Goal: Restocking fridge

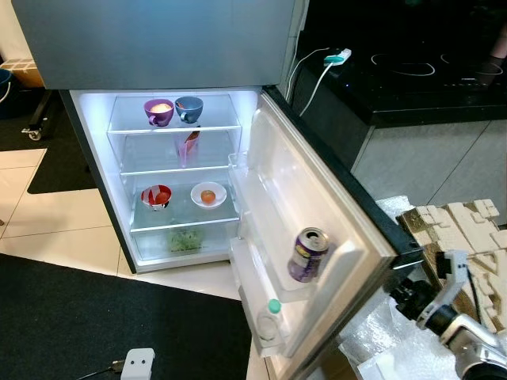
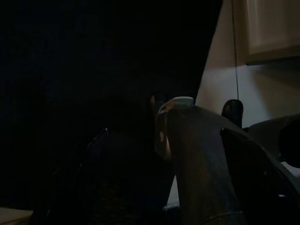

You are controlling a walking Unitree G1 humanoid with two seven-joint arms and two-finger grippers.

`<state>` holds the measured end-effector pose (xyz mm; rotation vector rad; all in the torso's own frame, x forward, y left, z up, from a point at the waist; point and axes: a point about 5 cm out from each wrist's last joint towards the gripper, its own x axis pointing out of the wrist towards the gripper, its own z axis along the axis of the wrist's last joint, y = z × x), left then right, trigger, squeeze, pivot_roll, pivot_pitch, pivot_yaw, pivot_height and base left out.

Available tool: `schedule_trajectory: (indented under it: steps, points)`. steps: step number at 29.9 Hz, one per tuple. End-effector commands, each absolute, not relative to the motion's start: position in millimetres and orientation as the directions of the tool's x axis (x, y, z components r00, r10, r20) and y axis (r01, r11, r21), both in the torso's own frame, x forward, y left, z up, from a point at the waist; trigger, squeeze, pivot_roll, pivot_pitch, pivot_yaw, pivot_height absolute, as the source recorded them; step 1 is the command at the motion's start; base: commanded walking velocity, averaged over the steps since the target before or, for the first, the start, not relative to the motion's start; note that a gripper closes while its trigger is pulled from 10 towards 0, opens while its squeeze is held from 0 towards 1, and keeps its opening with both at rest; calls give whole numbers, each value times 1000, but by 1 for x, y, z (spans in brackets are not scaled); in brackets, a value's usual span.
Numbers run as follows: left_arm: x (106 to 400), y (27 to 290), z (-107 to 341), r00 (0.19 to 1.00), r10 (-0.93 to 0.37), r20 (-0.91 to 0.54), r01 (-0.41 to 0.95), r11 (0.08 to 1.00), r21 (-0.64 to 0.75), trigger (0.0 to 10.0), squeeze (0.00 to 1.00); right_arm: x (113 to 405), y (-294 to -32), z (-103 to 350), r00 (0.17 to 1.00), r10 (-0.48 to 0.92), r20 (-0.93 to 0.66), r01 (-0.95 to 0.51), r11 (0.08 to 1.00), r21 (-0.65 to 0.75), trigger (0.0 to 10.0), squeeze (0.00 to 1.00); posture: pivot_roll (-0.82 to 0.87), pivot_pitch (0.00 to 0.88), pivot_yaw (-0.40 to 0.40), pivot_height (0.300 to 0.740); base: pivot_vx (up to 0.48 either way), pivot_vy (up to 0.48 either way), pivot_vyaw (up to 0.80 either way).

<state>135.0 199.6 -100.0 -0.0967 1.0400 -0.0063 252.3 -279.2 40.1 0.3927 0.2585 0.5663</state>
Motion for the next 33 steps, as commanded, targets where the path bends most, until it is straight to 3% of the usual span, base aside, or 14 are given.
schedule_trajectory:
  steps: [1, 5, 6, 8, 10, 14, 16, 18, 20, 22, 23, 28, 33]
  points:
    - [132, 197, -102, 494, -62, -867, -31, 996, -89, 10000, 0, 254, -253, 37, 721, 684, -109, -579, 682, 448, 10000, 0, 37, 0, -54, 740, 0, 0, 0]
    - [132, 197, -102, 493, -64, -868, -28, 996, -89, 10000, 0, 255, -237, 39, 670, 738, -81, -635, 626, 454, 10000, 0, 37, 0, -54, 740, 0, 0, 0]
    - [132, 196, -102, 493, -65, -868, -26, 996, -90, 10000, 0, 256, -223, 42, 620, 783, -52, -685, 572, 451, 10000, 0, 36, 0, -52, 740, 0, 0, 0]
    - [132, 196, -102, 493, -65, -868, -26, 996, -90, 10000, 0, 256, -223, 42, 620, 783, -52, -685, 572, 451, 10000, 0, 36, 0, -52, 740, 0, 0, 0]
    - [133, 196, -102, 493, -67, -868, -23, 996, -91, 10000, 0, 257, -190, 55, 500, 866, 26, -786, 441, 434, 10000, 0, 36, 0, -53, 740, 0, 0, 0]
    - [133, 195, -102, 493, -68, -868, -23, 996, -91, 10000, 0, 260, -179, 59, 480, 876, 48, -803, 417, 425, 10000, 0, 36, 0, -53, 740, 0, 0, 0]
    - [132, 195, -102, 492, -68, -868, -24, 996, -92, 10000, 0, 266, -178, 59, 516, 856, 43, -789, 455, 412, 10000, 0, 37, 0, -54, 740, 0, 0, 0]
    - [132, 195, -102, 491, -68, -869, -26, 995, -92, 10000, 0, 278, -187, 51, 648, 761, -34, -694, 609, 384, 10000, 0, 37, 0, -54, 740, 0, 0, 0]
    - [132, 195, -102, 491, -68, -869, -26, 995, -92, 10000, 0, 278, -187, 51, 648, 761, -34, -694, 609, 384, 10000, 0, 37, 0, -54, 740, 0, 0, 0]
    - [131, 194, -103, 488, -68, -870, -29, 995, -94, 10000, 0, 284, -207, 36, 775, 602, -193, -524, 783, 335, 10000, 0, 39, 0, -58, 740, 0, 0, 0]
    - [130, 194, -103, 487, -68, -871, -29, 995, -94, 10000, 0, 282, -212, 31, 791, 562, -243, -487, 818, 307, 10000, 0, 39, 0, -58, 740, 0, 0, 0]
    - [130, 193, -103, 488, -71, -870, -31, 995, -98, 10000, 0, 262, -226, 4, 790, 437, -430, -372, 899, 231, 10000, 0, 39, 0, -61, 740, 0, 0, 0]
    - [131, 191, -103, 489, -74, -869, -31, 994, -102, 10000, 0, 249, -231, -10, 773, 399, -494, -323, 917, 234, 10000, 0, 39, 0, -61, 740, 0, 0, 160]
